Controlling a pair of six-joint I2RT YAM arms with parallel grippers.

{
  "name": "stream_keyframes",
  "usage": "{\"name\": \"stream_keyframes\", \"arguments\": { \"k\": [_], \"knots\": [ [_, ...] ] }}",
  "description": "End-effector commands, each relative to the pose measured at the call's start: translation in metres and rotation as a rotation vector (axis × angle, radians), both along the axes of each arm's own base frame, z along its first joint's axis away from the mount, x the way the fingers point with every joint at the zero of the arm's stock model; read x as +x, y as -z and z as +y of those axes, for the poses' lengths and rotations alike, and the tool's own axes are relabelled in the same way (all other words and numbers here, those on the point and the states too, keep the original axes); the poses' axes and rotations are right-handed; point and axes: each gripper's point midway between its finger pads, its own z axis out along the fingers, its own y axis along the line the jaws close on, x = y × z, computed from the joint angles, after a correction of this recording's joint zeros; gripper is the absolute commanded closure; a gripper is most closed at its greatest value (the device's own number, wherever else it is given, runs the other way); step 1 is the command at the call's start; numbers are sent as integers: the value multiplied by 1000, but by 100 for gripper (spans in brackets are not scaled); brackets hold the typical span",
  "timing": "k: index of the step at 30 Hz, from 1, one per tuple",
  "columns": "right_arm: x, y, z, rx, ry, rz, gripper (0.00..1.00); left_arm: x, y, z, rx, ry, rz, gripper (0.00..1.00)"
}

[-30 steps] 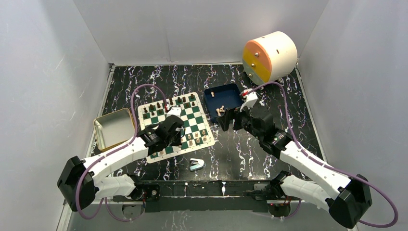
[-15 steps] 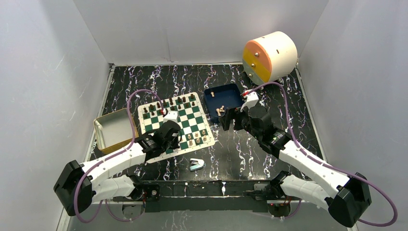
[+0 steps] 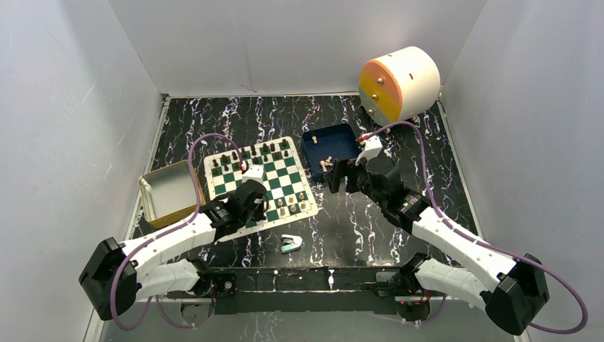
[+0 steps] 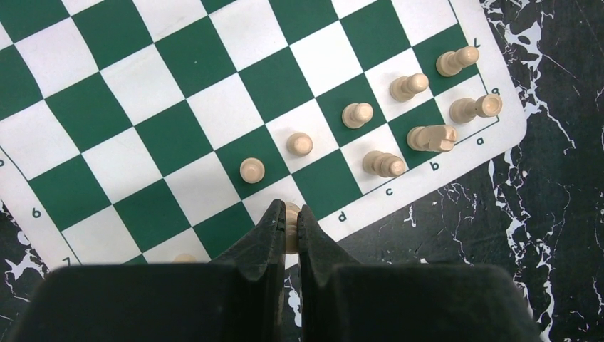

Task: Set up the chess pieces on the board
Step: Place the chess piece on the chessboard.

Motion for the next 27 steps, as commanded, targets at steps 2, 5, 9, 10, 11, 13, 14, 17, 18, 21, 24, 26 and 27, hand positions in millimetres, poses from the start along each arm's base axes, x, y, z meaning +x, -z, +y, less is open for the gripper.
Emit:
{"name": "stream_keyframes", "arguments": {
  "k": [2,5,9,10,11,13,14,17,18,21,24,26,27],
  "knots": [
    [5,-20,5,37,-3,-50,1,6,-4,2,4,-13,-43,100],
    [5,-19,5,36,-3,-48,1,6,-2,3,6,-13,-43,100],
    [4,-18,6,35,-8,-40,1,6,-1,1,6,-8,-38,100],
    [4,-18,6,36,-8,-39,1,5,0,1,8,-9,-36,100],
    [3,-16,5,35,-8,-37,1,5,1,1,7,-8,-37,100],
    [2,-16,5,40,-9,-38,1,5,0,1,7,-7,-39,100],
    [2,-16,5,40,-8,-39,1,6,0,2,8,-9,-40,100],
    [3,-16,4,34,-8,-43,1,6,1,2,11,-13,-39,100],
    [4,-17,4,34,-7,-46,1,6,2,2,12,-12,-38,100],
    [4,-18,5,31,-8,-48,1,5,4,3,17,-12,-33,100],
    [3,-15,3,27,-4,-41,1,4,6,3,12,-13,-33,100],
    [2,-12,2,29,0,-44,1,4,7,3,12,-12,-35,100],
    [2,-11,1,29,0,-45,1,5,7,3,13,-11,-34,100]
  ]
}}
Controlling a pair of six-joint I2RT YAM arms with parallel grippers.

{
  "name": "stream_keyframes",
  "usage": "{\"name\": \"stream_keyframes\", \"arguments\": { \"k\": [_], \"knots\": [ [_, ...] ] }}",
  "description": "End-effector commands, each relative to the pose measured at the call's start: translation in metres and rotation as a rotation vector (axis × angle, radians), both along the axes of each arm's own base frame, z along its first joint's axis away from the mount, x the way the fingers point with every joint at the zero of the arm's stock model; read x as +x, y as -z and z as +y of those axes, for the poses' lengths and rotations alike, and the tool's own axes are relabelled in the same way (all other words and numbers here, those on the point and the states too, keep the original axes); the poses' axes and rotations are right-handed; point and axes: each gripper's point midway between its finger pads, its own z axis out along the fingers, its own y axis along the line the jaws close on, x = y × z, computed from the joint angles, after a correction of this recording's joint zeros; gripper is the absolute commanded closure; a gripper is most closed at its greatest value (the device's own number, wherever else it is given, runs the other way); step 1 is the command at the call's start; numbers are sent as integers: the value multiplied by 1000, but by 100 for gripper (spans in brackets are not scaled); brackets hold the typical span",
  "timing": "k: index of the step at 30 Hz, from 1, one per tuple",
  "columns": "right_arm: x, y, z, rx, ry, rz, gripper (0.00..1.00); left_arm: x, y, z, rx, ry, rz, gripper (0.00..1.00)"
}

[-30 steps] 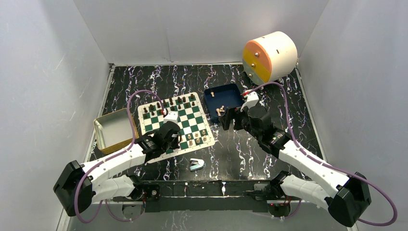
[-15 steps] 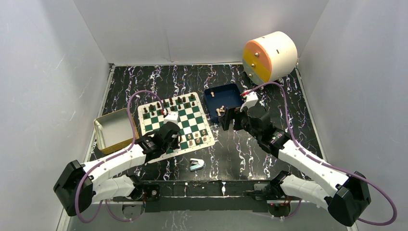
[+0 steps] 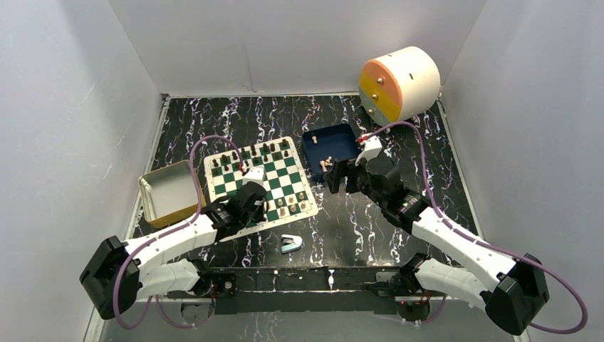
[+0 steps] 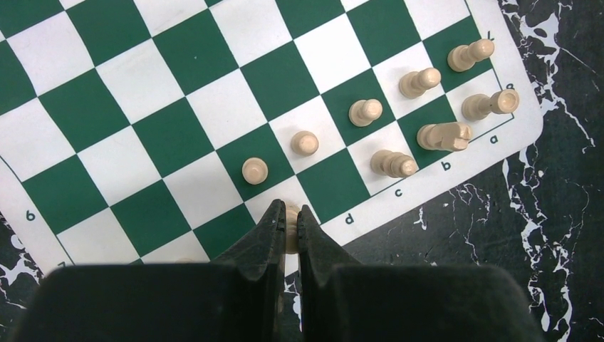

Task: Set up the chess pieces on the board
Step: Place the chess piece on the chessboard.

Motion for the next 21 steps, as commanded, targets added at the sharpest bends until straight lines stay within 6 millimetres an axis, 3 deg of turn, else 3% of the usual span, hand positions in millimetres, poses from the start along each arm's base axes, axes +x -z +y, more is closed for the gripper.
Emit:
{"name": "stream_keyframes", "arguments": {
  "k": [1,21],
  "knots": [
    [3,-13,1,32,4,-48,1,5,-2,1,6,-15,-28,100],
    [0,-8,1,23,-6,-33,1,2,4,2,5,-20,-11,100]
  ]
}}
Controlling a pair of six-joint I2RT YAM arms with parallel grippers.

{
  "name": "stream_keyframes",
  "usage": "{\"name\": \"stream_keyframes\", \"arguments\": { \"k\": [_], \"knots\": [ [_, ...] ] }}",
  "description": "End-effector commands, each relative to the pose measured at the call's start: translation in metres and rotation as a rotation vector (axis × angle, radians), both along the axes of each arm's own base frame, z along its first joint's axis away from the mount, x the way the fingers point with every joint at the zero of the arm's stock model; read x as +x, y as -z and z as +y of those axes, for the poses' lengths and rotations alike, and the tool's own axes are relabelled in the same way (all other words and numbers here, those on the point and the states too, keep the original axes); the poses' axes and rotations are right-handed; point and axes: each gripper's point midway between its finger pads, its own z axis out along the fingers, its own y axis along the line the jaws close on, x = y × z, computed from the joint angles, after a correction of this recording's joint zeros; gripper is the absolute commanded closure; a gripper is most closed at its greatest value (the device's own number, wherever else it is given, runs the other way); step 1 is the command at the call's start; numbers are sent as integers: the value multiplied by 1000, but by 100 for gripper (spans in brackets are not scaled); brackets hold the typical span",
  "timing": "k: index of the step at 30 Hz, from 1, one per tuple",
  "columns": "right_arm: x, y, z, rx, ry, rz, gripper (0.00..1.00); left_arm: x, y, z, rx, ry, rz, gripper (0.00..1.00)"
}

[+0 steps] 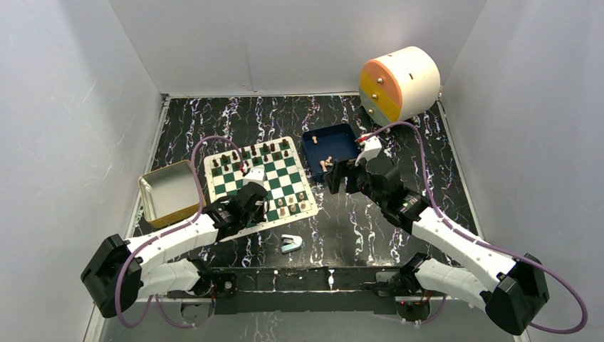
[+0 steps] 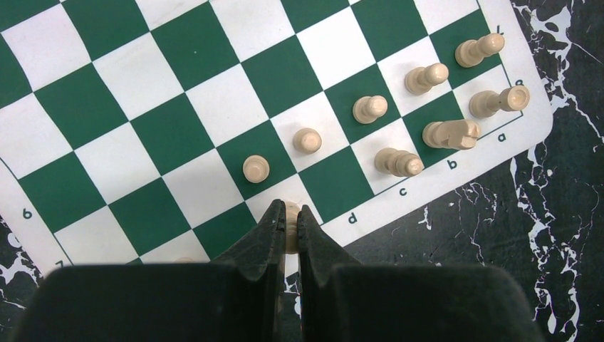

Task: Set up the chess pieces on the board
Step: Place the chess piece on the chessboard.

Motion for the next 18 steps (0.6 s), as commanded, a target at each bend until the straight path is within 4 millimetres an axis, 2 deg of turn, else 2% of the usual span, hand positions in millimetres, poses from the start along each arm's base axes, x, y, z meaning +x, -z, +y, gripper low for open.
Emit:
{"name": "stream_keyframes", "arguments": {
  "k": [1,3,7,10,18],
  "knots": [
    [1,-9,1,25,-2,-36,1,3,-1,1,-5,-18,-23,100],
    [1,-9,1,25,0,-38,1,3,-1,1,-3,-16,-21,95],
    [1,-8,2,27,-5,-34,1,2,-2,0,-7,-14,-20,94],
    [0,-8,3,32,-9,-33,1,3,-3,-1,-9,-15,-17,89],
    [-1,-9,9,54,-29,-23,1,8,-22,-4,-13,-10,-43,85]
  ]
}}
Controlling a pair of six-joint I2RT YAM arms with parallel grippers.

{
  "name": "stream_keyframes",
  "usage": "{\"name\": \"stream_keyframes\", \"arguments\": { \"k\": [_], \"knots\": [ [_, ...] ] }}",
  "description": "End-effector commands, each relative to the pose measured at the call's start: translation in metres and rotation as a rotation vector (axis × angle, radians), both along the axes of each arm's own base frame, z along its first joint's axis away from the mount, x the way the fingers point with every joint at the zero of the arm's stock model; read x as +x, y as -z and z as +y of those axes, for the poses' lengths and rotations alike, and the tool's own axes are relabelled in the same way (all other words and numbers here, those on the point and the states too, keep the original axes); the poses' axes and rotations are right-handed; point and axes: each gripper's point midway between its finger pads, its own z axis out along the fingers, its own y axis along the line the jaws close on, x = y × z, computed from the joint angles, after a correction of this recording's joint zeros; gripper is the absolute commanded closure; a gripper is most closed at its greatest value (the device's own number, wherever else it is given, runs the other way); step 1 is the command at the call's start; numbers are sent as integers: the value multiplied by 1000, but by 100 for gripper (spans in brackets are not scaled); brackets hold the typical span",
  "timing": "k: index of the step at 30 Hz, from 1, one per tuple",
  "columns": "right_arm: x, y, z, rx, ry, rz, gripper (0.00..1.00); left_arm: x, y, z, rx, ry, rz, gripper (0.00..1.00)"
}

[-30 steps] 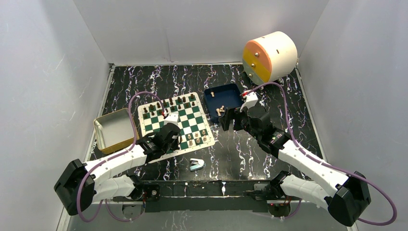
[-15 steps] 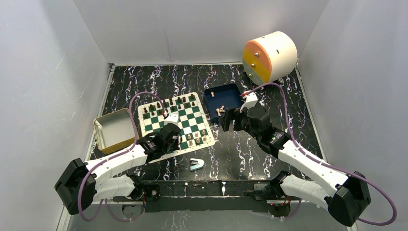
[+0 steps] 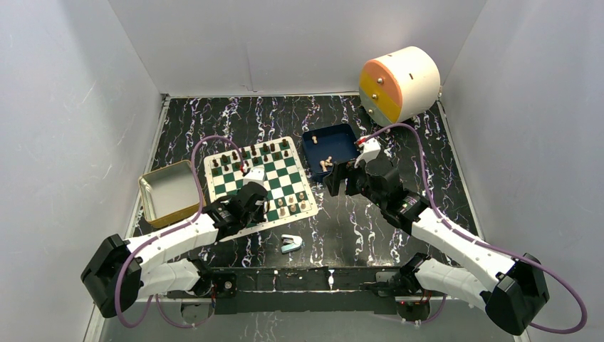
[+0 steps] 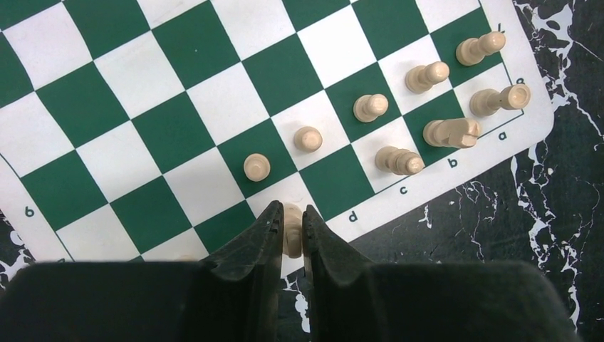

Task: Set up the chess pieces on the board
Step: Place the chess piece on the chessboard.

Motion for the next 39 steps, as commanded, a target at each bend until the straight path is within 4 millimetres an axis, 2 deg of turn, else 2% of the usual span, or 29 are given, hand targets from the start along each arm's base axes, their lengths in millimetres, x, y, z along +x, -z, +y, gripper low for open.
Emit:
{"name": "stream_keyframes", "arguments": {
  "k": [1,6,10,17,32,39],
  "knots": [
    [4,-16,7,56,-5,-36,1,9,-26,-5,-15,-7,-48,85],
    [5,-18,8,53,-4,-29,1,9,-30,-4,-11,-8,-48,84],
    [4,-23,10,65,-13,-38,1,6,-23,-2,1,-11,-28,80],
    [3,-25,6,59,-5,-55,1,2,-9,1,19,-25,10,79],
    [5,-26,3,49,5,-65,1,0,-1,4,43,-36,37,82],
    [4,-31,1,58,10,-75,1,0,-9,-2,9,-25,29,100]
  ]
}}
